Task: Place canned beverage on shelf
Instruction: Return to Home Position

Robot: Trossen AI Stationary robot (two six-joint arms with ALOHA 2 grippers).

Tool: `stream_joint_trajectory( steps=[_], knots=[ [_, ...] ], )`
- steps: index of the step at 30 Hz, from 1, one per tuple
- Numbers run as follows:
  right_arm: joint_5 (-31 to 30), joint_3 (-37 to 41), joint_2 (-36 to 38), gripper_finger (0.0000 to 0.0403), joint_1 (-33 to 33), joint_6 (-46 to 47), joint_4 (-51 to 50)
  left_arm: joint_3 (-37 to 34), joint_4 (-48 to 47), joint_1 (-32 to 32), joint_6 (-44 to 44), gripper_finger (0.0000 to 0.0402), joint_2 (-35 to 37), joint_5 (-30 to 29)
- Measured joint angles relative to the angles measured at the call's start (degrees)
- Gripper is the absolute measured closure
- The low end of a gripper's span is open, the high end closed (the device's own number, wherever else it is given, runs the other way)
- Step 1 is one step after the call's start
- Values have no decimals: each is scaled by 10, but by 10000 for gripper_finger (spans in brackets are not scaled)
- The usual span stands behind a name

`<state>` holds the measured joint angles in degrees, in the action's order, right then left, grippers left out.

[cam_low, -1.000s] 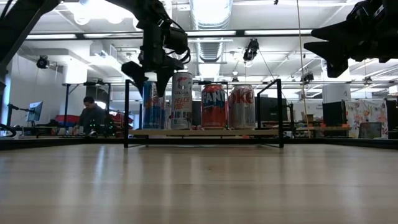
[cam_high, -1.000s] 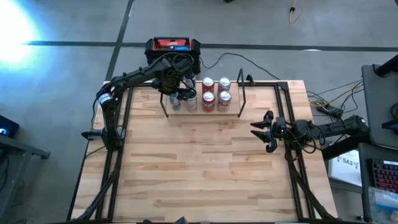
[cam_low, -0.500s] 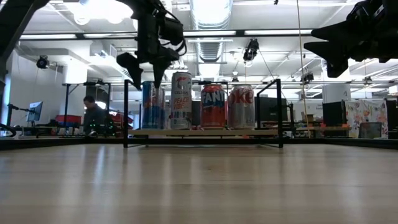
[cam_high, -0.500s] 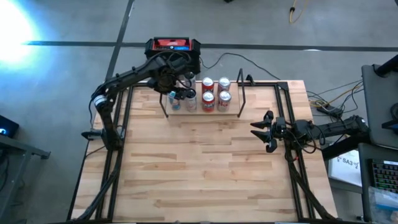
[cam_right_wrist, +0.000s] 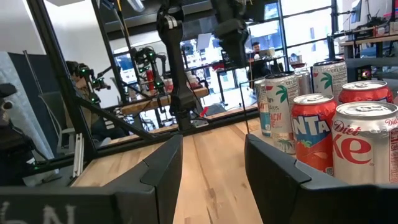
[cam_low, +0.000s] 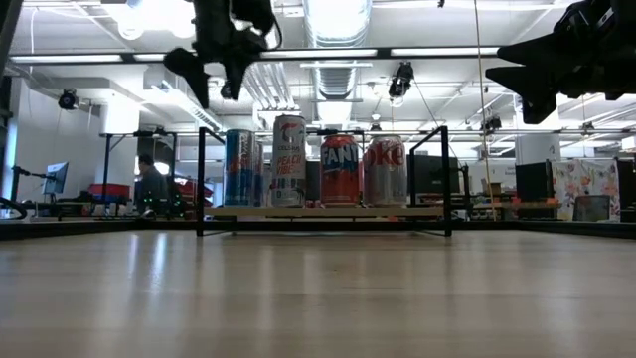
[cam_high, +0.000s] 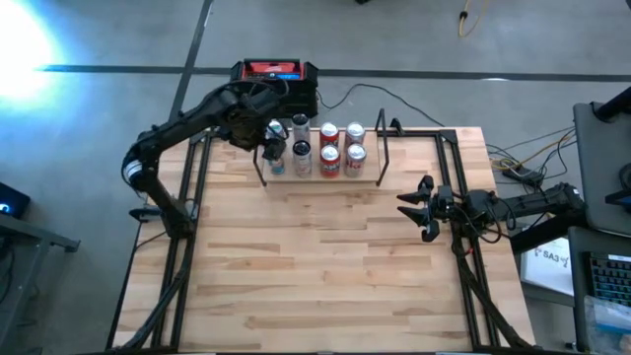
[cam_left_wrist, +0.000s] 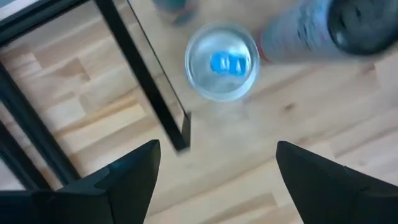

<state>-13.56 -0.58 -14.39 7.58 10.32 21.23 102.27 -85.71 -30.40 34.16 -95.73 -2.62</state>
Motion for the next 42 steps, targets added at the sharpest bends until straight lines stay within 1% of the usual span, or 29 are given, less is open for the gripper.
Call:
stream_joint_trajectory(
  steps=[2, 5, 11, 16, 19, 20, 22, 24, 26, 31, 33, 37, 40, 42],
  knots=[
    [0, 0, 0, 245, 0, 0, 0, 0, -15, 15, 17, 97, 15, -2],
    [0, 0, 0, 245, 0, 0, 0, -13, -33, 47, 63, 97, 37, -22],
    [0, 0, 0, 245, 0, 0, 0, -86, -38, 150, 172, 97, 116, -67],
    [0, 0, 0, 245, 0, 0, 0, -183, -15, 273, 317, 97, 192, -128],
    [0, 0, 0, 245, 0, 0, 0, -246, 18, 348, 411, 97, 218, -172],
    [0, 0, 0, 245, 0, 0, 0, -264, 38, 372, 426, 97, 222, -196],
    [0, 0, 0, 245, 0, 0, 0, -297, 88, 413, 427, 97, 224, -254],
    [0, 0, 0, 245, 0, 0, 0, -326, 140, 447, 403, 97, 219, -320],
    [0, 0, 0, 245, 0, 0, 0, -347, 198, 470, 354, 97, 210, -370],
    [0, 0, 0, 245, 0, 0, 0, -384, 377, 499, 181, 97, 169, -435],
    [0, 0, 0, 245, 0, 0, 0, -389, 457, 503, 102, 97, 146, -449],
    [0, 0, 0, 245, 0, 0, 0, -398, 631, 503, -63, 97, 104, -449],
    [0, 0, 0, 245, 0, 0, 0, -413, 760, 502, -201, 97, 99, -448],
    [0, 0, 0, 245, 0, 0, 0, -426, 826, 502, -261, 97, 107, -444]
  ],
)
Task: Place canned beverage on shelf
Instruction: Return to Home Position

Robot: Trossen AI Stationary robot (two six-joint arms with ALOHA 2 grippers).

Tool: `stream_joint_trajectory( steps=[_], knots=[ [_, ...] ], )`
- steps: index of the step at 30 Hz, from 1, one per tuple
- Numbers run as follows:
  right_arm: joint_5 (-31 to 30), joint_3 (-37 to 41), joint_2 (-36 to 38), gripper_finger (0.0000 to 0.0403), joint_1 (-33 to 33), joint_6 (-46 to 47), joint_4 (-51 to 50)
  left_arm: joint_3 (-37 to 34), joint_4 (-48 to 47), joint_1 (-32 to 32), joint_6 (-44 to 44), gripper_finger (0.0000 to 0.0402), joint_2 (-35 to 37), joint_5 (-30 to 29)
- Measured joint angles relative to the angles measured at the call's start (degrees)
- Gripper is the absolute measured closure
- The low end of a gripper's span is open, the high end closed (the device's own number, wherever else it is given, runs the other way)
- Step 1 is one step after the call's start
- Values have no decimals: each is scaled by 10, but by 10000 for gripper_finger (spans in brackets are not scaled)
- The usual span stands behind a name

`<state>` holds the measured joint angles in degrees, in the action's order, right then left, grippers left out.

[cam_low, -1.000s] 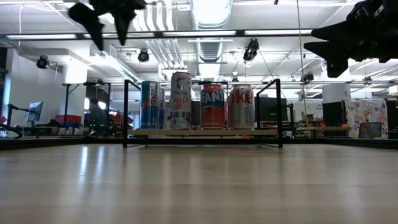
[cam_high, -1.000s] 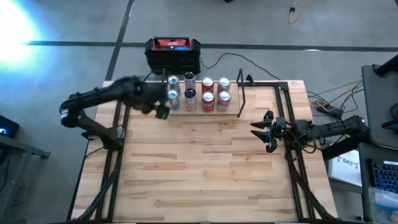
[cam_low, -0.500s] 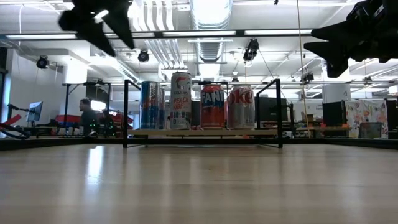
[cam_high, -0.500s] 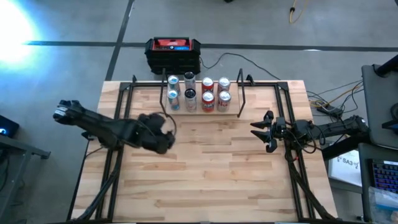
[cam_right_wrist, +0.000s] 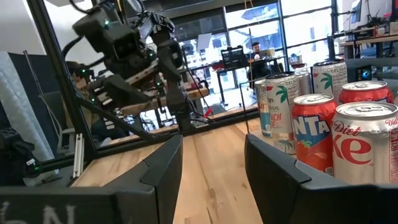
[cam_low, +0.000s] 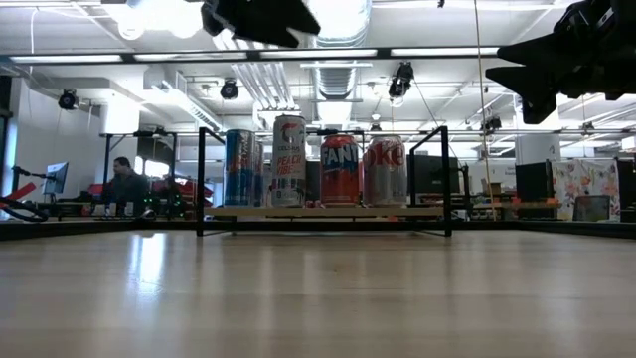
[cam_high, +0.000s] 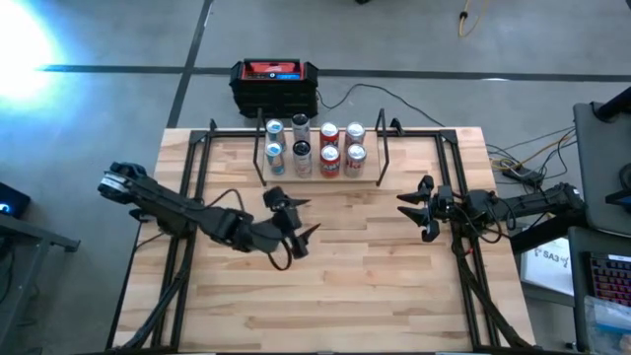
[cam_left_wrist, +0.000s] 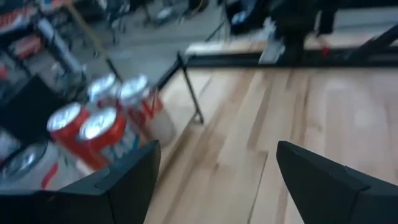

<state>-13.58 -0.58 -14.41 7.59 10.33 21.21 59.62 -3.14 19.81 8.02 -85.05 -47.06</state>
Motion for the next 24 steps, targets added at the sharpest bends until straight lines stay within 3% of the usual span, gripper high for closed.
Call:
stream_joint_trajectory(
  steps=[6, 17, 24],
  knots=[
    [0, 0, 0, 245, 0, 0, 0, -76, 123, -1, -45, 97, 46, 15],
    [0, 0, 0, 245, 0, 0, 0, -291, 213, -45, 43, 97, 228, 10],
    [0, 0, 0, 245, 0, 0, 0, -383, 216, -87, 59, 97, 363, 43]
  ],
)
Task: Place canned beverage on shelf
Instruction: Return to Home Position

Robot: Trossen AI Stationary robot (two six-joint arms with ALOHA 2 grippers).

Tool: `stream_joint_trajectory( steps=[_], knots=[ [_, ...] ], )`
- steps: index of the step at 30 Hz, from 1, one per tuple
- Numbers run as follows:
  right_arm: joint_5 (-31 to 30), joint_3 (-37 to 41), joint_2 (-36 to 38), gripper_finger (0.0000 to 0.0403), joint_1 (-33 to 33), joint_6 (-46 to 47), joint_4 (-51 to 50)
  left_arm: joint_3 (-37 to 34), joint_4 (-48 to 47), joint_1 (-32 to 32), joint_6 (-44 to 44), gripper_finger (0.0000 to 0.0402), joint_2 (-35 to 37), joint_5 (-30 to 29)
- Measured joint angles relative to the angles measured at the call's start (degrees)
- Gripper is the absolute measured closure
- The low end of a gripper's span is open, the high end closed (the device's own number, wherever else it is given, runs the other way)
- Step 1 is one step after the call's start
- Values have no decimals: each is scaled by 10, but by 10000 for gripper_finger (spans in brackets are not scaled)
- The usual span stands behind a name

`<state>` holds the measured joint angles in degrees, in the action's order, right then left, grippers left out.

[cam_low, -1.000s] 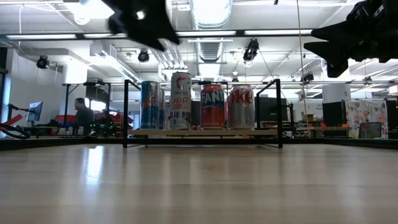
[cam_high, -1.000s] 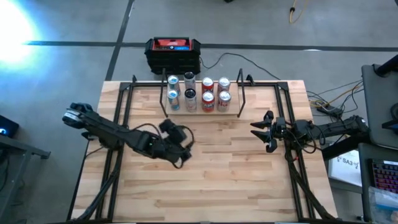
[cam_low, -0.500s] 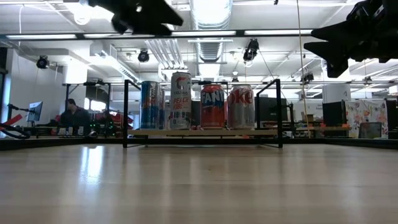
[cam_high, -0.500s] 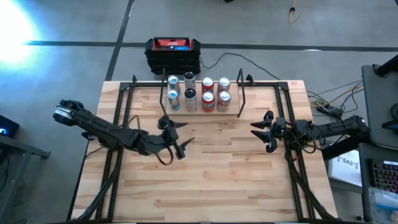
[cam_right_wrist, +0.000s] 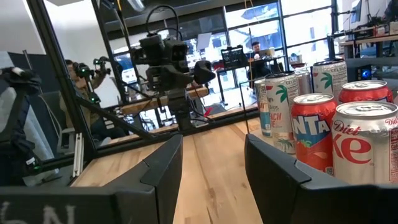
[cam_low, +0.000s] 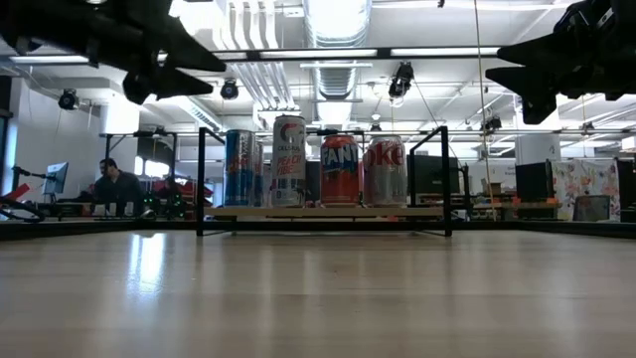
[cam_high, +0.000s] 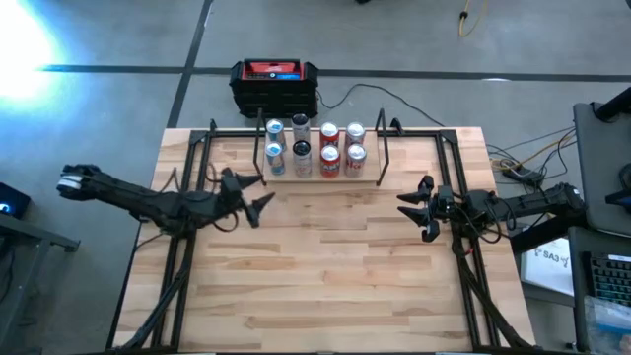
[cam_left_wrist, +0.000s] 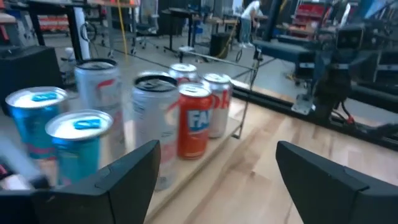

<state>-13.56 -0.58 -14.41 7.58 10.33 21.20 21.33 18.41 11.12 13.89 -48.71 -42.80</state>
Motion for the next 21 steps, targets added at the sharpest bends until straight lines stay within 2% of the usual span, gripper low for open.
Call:
stream_joint_trajectory(
  steps=[12, 21],
  knots=[
    [0, 0, 0, 245, 0, 0, 0, -93, -9, -49, -87, 97, 201, 49],
    [0, 0, 0, 245, 0, 0, 0, -172, -18, -78, -88, 97, 320, 78]
  ],
)
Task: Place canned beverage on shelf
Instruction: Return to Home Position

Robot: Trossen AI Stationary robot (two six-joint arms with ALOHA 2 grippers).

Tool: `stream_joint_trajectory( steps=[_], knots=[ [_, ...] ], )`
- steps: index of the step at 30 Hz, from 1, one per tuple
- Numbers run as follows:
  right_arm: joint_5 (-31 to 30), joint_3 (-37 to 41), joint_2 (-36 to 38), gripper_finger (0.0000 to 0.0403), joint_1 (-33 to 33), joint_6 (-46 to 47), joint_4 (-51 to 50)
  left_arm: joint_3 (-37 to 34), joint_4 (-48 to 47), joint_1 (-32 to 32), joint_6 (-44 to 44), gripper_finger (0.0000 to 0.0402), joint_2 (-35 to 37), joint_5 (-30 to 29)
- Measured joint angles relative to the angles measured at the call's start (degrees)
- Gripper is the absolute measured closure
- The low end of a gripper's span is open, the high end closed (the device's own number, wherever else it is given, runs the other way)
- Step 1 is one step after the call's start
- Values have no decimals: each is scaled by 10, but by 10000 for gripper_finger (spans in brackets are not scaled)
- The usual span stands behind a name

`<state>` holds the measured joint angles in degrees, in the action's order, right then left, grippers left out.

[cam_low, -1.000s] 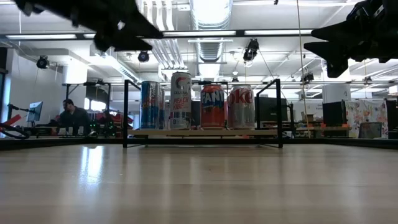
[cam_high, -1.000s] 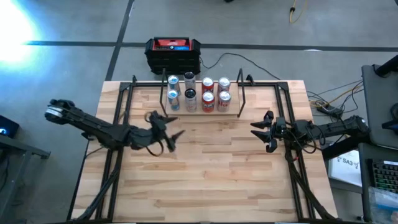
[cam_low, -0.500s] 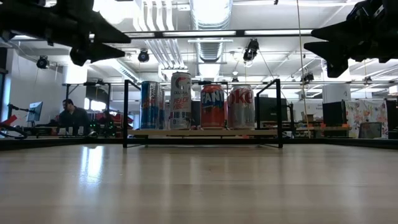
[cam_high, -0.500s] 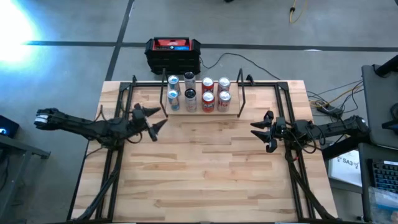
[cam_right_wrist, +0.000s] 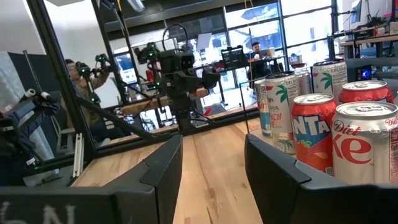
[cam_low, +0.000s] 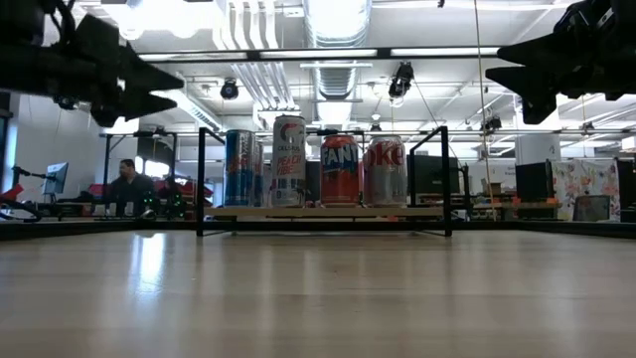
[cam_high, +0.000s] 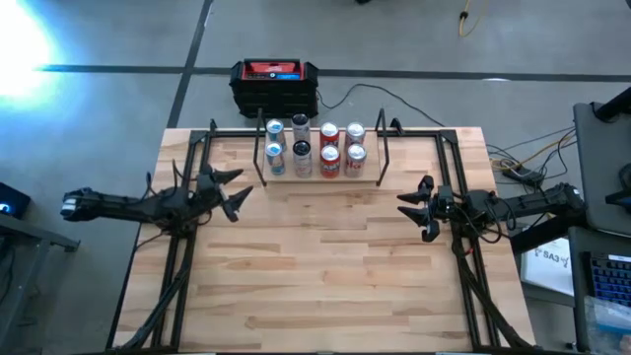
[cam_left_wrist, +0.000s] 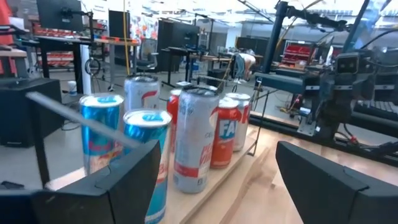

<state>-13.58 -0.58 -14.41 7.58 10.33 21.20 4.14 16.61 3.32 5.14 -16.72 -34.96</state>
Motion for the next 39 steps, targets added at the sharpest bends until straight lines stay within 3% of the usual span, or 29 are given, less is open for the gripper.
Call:
stream_joint_trajectory(
  steps=[5, 19, 29, 39],
  knots=[
    [0, 0, 0, 245, 0, 0, 0, -35, -3, -6, 13, 97, 44, 0],
    [0, 0, 0, 245, 0, 0, 0, -35, -117, -8, -25, 97, 164, -13],
    [0, 0, 0, 245, 0, 0, 0, -35, -124, -8, -67, 97, 168, -36],
    [0, 0, 0, 245, 0, 0, 0, -33, -126, -8, -40, 97, 151, -34]
  ],
)
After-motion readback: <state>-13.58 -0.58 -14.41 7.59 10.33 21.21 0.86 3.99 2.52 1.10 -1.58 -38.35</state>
